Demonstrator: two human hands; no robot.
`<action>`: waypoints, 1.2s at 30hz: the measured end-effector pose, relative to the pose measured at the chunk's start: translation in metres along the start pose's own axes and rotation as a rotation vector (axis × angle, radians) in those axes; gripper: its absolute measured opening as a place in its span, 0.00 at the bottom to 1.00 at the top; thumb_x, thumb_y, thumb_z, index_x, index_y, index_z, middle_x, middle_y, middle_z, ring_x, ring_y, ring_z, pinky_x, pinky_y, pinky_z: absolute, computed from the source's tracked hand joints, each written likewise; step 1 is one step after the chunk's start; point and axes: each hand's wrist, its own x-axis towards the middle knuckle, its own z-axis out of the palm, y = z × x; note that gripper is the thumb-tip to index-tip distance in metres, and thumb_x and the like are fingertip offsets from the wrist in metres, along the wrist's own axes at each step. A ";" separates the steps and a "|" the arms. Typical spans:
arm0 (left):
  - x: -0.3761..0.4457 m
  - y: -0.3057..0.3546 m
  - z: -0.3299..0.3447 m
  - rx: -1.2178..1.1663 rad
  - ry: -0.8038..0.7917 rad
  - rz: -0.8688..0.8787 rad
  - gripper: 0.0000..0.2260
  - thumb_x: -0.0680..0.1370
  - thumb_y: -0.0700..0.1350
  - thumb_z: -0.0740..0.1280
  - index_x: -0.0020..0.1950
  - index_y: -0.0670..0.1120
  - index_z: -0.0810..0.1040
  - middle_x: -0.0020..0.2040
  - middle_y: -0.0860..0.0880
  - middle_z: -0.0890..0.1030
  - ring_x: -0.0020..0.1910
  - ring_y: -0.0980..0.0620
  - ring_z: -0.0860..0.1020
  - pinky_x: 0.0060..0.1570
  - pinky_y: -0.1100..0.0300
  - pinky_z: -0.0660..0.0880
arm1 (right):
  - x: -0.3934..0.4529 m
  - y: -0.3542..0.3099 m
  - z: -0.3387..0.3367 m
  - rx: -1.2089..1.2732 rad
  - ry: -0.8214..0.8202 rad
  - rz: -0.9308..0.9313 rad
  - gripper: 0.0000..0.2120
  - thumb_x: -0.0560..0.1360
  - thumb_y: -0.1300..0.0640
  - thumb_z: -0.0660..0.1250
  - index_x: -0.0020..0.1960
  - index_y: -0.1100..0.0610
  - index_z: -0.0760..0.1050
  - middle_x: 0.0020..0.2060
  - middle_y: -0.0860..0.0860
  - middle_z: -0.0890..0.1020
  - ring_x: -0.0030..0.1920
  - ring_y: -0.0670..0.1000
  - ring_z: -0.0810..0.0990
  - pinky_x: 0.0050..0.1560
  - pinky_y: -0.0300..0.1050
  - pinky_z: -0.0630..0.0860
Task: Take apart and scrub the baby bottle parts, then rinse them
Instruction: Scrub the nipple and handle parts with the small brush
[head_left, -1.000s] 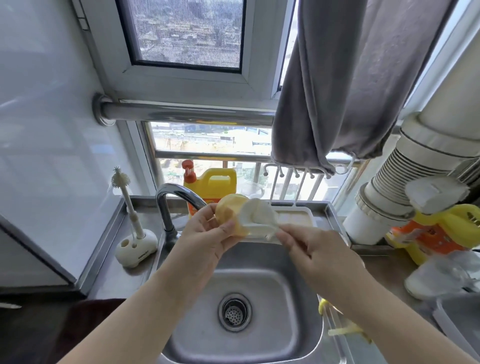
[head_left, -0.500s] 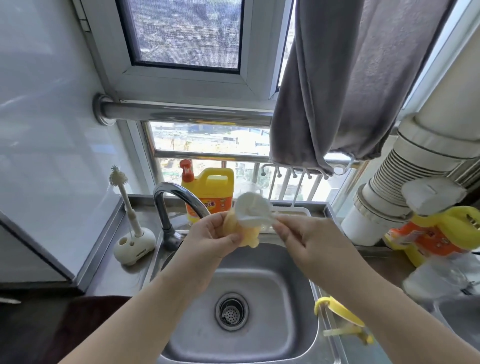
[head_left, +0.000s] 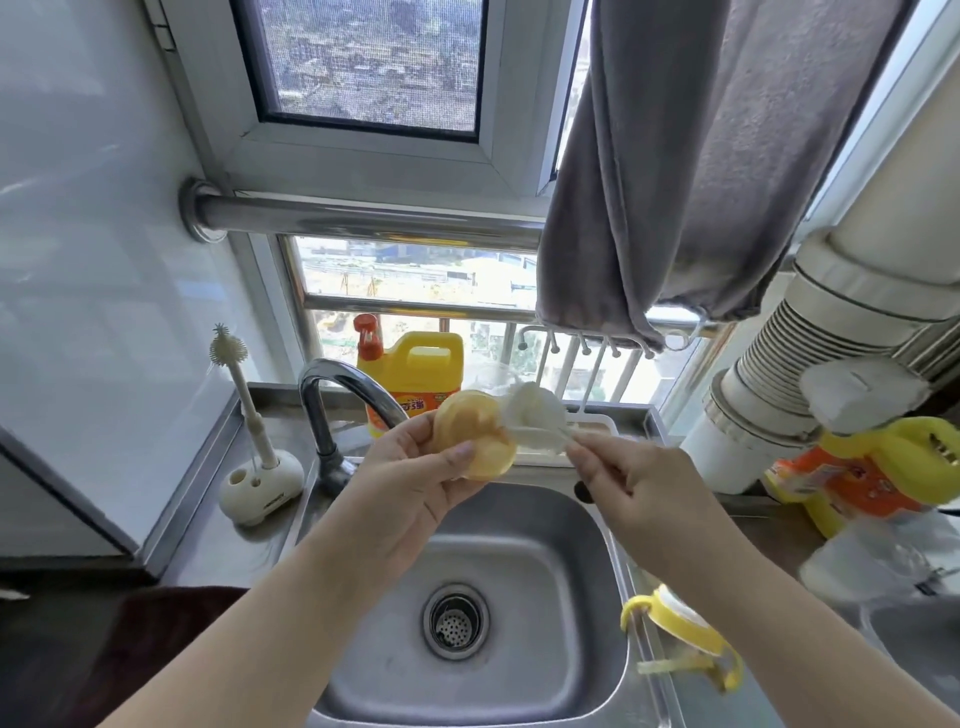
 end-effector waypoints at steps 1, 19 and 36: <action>0.000 0.000 -0.001 -0.039 -0.007 -0.009 0.17 0.68 0.30 0.67 0.57 0.36 0.75 0.49 0.40 0.82 0.46 0.47 0.83 0.46 0.55 0.81 | -0.002 0.000 -0.001 0.013 -0.006 -0.013 0.12 0.76 0.46 0.60 0.55 0.41 0.79 0.27 0.36 0.76 0.30 0.39 0.74 0.32 0.34 0.67; -0.002 -0.008 0.008 0.522 0.007 0.051 0.14 0.73 0.28 0.67 0.53 0.45 0.78 0.43 0.50 0.85 0.46 0.55 0.81 0.50 0.64 0.77 | 0.018 -0.002 -0.016 -0.077 -0.065 -0.058 0.12 0.79 0.49 0.60 0.58 0.42 0.78 0.24 0.31 0.73 0.30 0.35 0.73 0.30 0.33 0.64; 0.008 0.005 0.008 0.210 -0.060 0.030 0.08 0.64 0.33 0.69 0.38 0.44 0.79 0.43 0.42 0.77 0.43 0.48 0.76 0.52 0.56 0.77 | 0.012 0.019 -0.018 0.032 -0.123 0.011 0.09 0.76 0.47 0.61 0.52 0.37 0.78 0.27 0.43 0.77 0.27 0.42 0.72 0.29 0.32 0.65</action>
